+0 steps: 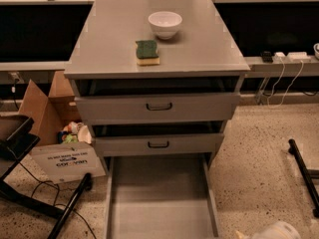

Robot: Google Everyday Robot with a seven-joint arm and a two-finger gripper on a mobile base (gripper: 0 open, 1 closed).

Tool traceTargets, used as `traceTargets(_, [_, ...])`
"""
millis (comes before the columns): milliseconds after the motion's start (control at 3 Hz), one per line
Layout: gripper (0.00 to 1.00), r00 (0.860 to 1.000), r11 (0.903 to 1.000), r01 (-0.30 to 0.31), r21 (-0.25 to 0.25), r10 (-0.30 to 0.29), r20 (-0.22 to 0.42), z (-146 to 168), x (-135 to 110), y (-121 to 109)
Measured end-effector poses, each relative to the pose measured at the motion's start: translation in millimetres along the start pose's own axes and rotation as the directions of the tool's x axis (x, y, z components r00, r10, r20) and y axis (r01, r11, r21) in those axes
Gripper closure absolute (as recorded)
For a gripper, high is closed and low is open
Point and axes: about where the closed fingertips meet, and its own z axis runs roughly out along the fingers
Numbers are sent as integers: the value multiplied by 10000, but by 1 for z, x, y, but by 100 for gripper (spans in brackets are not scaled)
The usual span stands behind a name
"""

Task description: Open bottom drawer

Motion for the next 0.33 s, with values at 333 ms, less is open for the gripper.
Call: traceTargets(333, [0,9998,9984,133,557,-141,140,-56,12,45])
